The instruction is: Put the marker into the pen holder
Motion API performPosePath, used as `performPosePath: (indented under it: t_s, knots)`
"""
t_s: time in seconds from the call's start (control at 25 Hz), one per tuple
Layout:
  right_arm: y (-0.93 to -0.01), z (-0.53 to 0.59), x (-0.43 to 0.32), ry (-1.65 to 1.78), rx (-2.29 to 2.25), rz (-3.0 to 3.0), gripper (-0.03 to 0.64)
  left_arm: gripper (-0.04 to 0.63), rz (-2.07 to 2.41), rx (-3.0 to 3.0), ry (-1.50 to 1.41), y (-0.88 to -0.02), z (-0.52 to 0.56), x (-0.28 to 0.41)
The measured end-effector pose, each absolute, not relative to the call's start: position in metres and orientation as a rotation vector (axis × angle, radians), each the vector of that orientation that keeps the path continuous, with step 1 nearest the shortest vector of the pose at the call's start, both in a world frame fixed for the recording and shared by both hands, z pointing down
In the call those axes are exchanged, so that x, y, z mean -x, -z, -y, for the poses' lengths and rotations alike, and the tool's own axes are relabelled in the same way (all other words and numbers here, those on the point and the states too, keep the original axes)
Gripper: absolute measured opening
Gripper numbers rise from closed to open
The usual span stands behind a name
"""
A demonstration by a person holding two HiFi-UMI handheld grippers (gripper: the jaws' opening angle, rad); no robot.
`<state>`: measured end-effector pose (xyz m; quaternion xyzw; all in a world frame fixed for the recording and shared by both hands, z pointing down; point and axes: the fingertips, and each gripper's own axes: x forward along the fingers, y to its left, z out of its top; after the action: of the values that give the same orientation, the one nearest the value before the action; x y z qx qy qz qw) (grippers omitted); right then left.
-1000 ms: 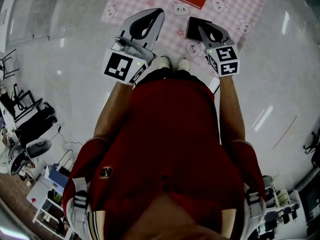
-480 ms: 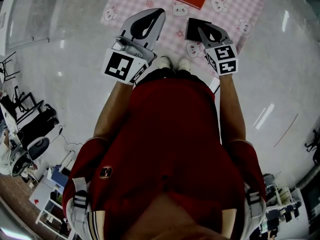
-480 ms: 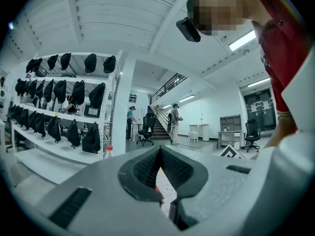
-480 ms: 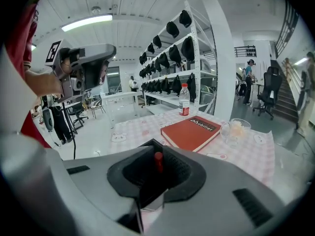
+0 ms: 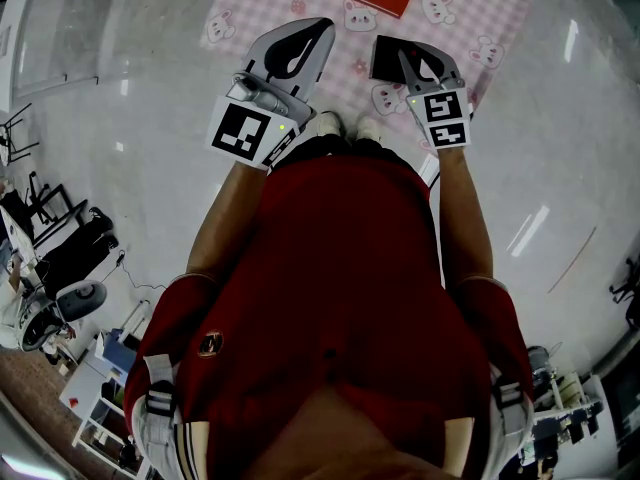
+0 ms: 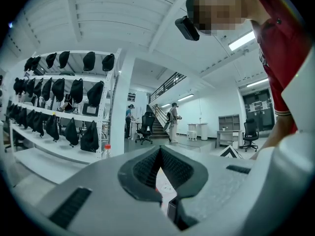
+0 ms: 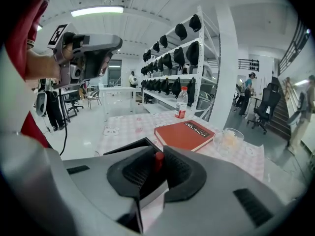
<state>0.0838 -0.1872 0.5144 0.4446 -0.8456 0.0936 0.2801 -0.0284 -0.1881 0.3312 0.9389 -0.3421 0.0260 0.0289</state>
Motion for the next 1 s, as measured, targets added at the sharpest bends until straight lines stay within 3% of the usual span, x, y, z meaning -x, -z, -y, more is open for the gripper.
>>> performPosePath:
  t_s: [0.48,1.0]
  knots:
    - [-0.514,0.197,-0.094,-0.239,-1.230,2.232,0.076,0.006,1.057,-2.898,-0.087,-0.328,0.185,0.029]
    - [-0.503,0.197,-0.101,-0.244,-1.282,2.253,0.138,0.007,1.045,-2.905,-0.080,-0.325,0.183,0.027]
